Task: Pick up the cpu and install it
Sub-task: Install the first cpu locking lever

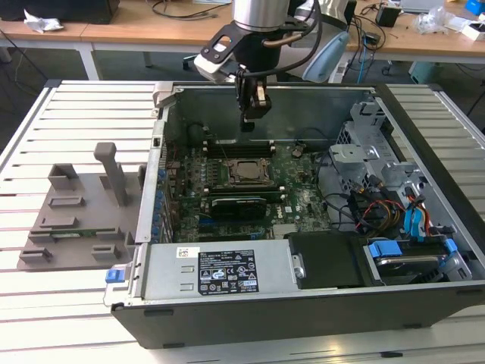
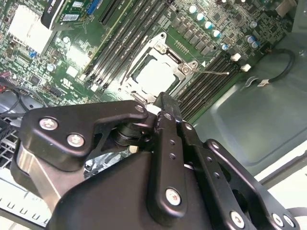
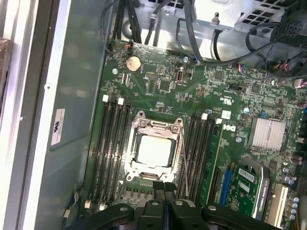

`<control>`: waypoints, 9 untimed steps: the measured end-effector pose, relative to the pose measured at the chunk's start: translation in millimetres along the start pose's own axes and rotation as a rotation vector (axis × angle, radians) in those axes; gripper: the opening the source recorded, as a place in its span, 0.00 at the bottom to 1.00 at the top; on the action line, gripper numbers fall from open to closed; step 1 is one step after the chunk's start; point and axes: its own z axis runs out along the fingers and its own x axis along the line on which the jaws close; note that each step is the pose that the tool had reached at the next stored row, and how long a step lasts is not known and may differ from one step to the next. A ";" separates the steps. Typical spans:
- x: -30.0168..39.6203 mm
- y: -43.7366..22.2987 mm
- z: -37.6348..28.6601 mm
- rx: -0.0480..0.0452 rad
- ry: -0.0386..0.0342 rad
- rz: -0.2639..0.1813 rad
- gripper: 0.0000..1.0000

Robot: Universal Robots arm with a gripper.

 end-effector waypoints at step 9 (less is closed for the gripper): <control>0.0 0.0 0.0 -0.0088 -0.0056 -0.163 0.11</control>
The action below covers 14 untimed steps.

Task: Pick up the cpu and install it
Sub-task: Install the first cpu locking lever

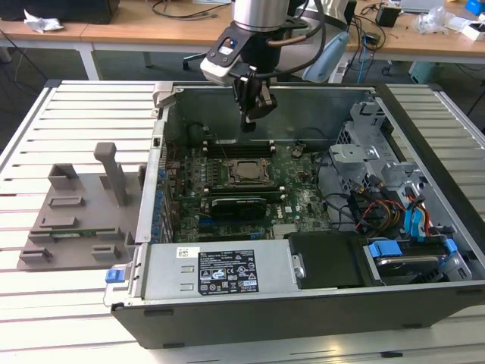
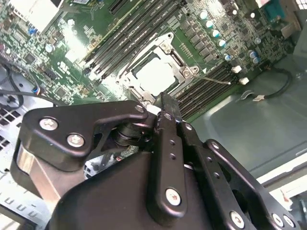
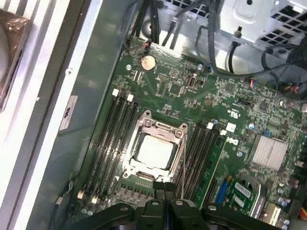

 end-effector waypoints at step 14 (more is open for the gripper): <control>0.0 0.0 0.0 -0.0110 -0.0070 -0.205 0.11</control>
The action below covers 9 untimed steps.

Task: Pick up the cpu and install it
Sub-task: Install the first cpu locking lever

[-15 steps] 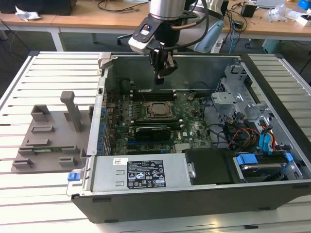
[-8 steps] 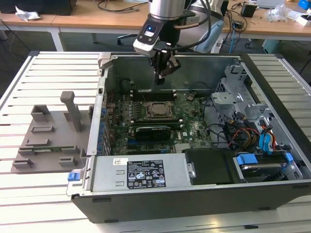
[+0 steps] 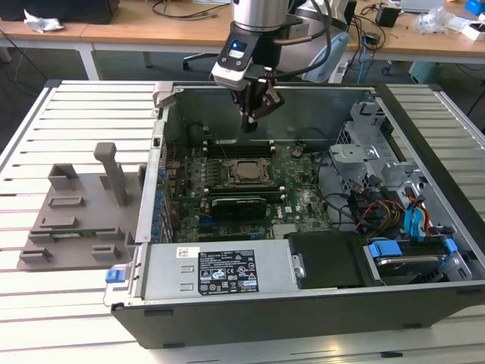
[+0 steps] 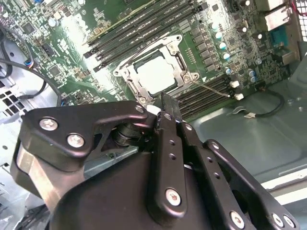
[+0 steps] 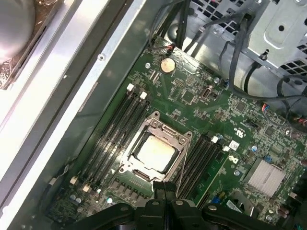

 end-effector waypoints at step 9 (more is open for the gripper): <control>0.0 0.0 0.0 -0.0037 -0.0024 -0.068 0.11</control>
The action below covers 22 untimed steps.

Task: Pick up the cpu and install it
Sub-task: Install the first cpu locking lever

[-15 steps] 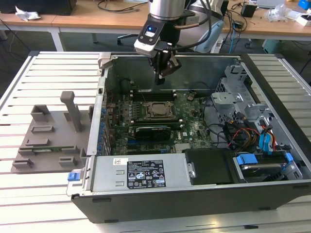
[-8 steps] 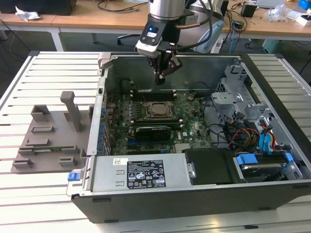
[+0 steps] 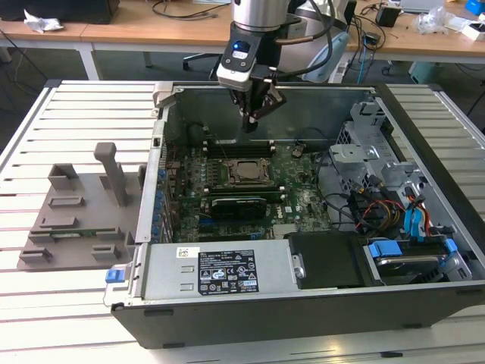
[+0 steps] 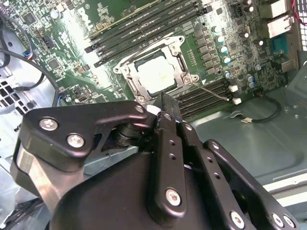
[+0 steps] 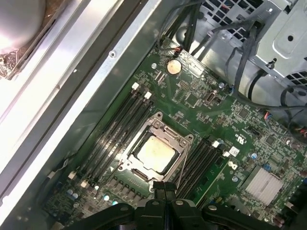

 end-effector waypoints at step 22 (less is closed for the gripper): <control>0.0 0.0 0.0 -0.0107 -0.0068 -0.200 0.11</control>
